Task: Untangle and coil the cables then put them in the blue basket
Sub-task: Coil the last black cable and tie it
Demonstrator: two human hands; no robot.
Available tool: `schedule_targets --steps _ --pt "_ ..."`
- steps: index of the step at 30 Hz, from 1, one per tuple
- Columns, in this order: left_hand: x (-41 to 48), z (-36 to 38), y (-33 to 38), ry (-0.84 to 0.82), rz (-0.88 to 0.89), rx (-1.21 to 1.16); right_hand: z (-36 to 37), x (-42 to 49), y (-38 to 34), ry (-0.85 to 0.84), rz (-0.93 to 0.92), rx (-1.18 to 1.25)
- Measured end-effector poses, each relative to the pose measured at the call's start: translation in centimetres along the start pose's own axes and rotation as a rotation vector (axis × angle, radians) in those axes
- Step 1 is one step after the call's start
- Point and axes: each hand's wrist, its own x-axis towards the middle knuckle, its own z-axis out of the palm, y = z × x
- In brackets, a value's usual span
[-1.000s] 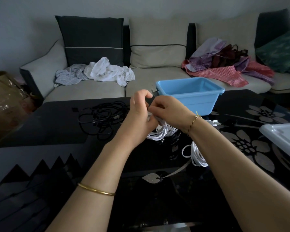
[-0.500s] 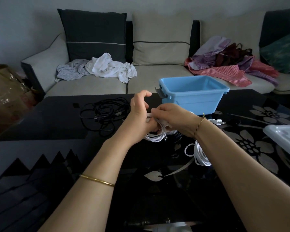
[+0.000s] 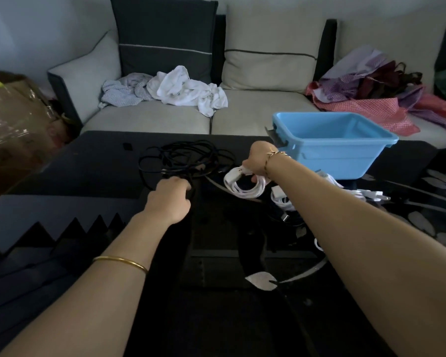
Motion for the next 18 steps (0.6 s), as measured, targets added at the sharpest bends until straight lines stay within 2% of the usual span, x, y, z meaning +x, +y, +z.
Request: schedule_targets --steps 2,7,9,11,14,18 --pt "-0.5 0.7 -0.4 -0.053 -0.017 0.058 1.0 0.6 0.5 0.045 0.023 -0.114" --pt "-0.6 0.9 -0.9 0.120 -0.016 0.248 2.0 0.7 1.0 0.113 0.086 -0.299" --pt "-1.0 0.6 -1.0 0.138 -0.012 0.236 2.1 0.6 0.9 0.118 0.093 -0.389" --pt "-1.2 0.3 -1.3 0.133 -0.033 0.068 2.1 0.5 0.9 0.107 0.102 -0.458" --pt "-0.9 -0.1 -2.2 0.163 -0.160 -0.355 2.6 0.2 0.7 0.149 0.036 -0.521" --pt "-1.3 -2.0 -2.7 0.321 -0.531 -1.019 3.7 -0.6 -0.7 0.301 -0.203 -0.450"
